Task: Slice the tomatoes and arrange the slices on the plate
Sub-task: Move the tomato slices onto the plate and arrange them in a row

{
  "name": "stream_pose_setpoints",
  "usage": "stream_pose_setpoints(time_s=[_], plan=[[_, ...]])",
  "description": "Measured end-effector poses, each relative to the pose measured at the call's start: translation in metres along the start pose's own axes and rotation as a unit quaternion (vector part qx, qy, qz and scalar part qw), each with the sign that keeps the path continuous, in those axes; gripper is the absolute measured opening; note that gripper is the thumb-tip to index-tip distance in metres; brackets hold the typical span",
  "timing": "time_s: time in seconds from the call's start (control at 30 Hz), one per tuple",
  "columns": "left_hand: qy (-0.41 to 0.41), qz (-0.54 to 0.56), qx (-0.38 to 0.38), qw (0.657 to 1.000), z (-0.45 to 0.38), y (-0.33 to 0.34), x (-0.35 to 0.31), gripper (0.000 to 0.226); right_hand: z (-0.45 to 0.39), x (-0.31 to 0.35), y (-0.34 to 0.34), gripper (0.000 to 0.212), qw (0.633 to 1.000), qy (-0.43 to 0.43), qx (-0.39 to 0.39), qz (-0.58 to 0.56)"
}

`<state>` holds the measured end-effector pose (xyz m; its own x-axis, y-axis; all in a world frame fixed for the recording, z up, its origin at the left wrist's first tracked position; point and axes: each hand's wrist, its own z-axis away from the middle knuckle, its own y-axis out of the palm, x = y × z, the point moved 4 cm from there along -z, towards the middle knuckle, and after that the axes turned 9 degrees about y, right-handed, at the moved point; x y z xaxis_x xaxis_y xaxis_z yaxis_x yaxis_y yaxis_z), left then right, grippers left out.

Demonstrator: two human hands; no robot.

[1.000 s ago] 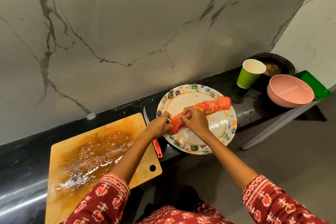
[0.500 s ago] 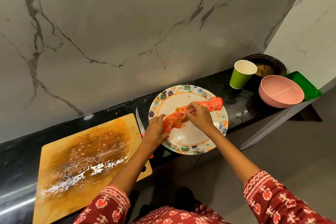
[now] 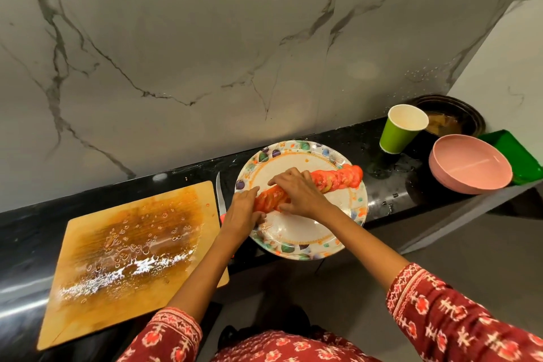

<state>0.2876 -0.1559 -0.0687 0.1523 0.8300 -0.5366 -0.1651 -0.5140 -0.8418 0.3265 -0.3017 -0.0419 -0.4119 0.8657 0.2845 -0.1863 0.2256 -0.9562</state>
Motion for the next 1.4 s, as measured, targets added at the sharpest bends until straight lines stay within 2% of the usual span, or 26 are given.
stream_pose_setpoints(time_s=[0.13, 0.33, 0.5, 0.63, 0.9, 1.03, 1.17, 1.4], plan=[[0.000, -0.016, -0.015, 1.000, -0.001, 0.004, -0.002, 0.077, -0.004, 0.000, 0.003, 0.062, 1.000, -0.016, 0.011, 0.015], [0.011, -0.053, -0.030, 0.998, -0.003, 0.003, -0.001, 0.069, -0.005, -0.003, 0.005, 0.066, 0.999, -0.025, 0.015, -0.046], [0.031, -0.047, -0.043, 0.997, -0.007, 0.001, 0.000, 0.067, -0.004, -0.016, 0.000, 0.064, 0.998, -0.002, -0.004, -0.069], [0.038, -0.048, -0.053, 0.997, -0.005, 0.005, 0.005, 0.066, -0.008, -0.010, 0.001, 0.062, 0.999, -0.005, 0.019, -0.050], [0.051, -0.054, -0.027, 0.997, -0.013, 0.002, 0.001, 0.080, 0.000, -0.029, -0.002, 0.080, 0.996, 0.055, -0.004, -0.077], [0.065, -0.055, -0.029, 0.996, -0.026, 0.003, 0.000, 0.073, 0.002, -0.024, 0.000, 0.087, 0.996, 0.058, 0.016, -0.067], [0.065, -0.065, -0.043, 0.995, -0.032, 0.001, 0.001, 0.071, -0.003, -0.017, 0.003, 0.084, 0.995, 0.058, 0.028, -0.072], [0.074, -0.059, 0.010, 0.995, -0.033, 0.004, -0.011, 0.086, 0.019, -0.041, -0.005, 0.085, 0.970, 0.151, -0.058, -0.184]])
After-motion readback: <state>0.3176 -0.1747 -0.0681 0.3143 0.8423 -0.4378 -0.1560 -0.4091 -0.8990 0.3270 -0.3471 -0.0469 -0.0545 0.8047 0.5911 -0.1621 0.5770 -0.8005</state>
